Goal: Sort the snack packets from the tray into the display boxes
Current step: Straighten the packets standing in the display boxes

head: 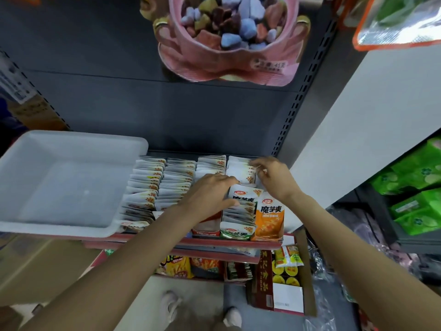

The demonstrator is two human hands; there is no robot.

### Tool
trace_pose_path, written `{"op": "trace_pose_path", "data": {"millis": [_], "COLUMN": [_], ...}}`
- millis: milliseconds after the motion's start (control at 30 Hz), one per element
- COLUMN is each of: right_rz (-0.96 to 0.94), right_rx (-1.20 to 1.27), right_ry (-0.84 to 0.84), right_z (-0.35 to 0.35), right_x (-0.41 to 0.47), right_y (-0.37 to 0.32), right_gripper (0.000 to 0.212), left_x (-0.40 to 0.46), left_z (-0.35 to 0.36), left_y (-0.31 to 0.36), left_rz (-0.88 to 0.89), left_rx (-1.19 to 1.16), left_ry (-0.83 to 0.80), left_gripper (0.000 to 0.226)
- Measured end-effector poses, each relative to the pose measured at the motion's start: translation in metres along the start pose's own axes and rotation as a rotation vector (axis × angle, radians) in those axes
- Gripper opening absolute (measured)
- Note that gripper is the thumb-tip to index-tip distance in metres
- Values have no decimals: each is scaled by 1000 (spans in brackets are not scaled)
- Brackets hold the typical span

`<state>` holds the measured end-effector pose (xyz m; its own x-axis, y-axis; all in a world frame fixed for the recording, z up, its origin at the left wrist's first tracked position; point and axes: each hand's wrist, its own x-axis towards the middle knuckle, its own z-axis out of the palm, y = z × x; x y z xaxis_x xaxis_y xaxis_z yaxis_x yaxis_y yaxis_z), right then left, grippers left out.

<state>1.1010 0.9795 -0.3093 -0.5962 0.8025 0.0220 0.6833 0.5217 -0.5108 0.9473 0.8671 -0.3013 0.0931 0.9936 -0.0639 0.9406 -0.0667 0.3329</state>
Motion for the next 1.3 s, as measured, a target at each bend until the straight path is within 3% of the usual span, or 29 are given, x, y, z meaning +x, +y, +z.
{"op": "trace_pose_path", "data": {"millis": [233, 367, 567, 700, 867, 967, 1000, 1067, 1200, 1300], "right_rz": [30, -91, -191, -190, -64, 2, 19, 19, -176, -314], "right_rx": [-196, -88, 26, 66, 166, 114, 43, -116, -340, -378], "right_ry": [-14, -21, -64, -122, 141, -14, -81, -113, 91, 282], "right_z": [9, 5, -1, -2, -1, 1, 2, 6, 8, 13], "right_x": [11, 11, -2, -1, 5, 21, 27, 34, 27, 14], "right_y": [-4, 2, 13, 15, 10, 7, 6, 1, -9, -1], "right_gripper": [21, 5, 16, 5, 19, 47, 49, 31, 7, 17], "left_x": [3, 3, 7, 7, 5, 4, 4, 4, 0, -5], "left_z": [2, 6, 5, 0, 1, 1, 1, 1, 1, 3], "left_y": [-1, -4, 1, 3, 3, 3, 3, 4, 4, 4], "left_rz": [27, 47, 74, 73, 84, 81, 76, 71, 102, 106], "left_rx": [47, 90, 82, 88, 68, 71, 72, 72, 107, 111], "left_ry": [14, 25, -10, 15, 17, 18, 14, 8, 3, 3], "left_gripper": [47, 42, 41, 30, 30, 31, 31, 32, 34, 38]}}
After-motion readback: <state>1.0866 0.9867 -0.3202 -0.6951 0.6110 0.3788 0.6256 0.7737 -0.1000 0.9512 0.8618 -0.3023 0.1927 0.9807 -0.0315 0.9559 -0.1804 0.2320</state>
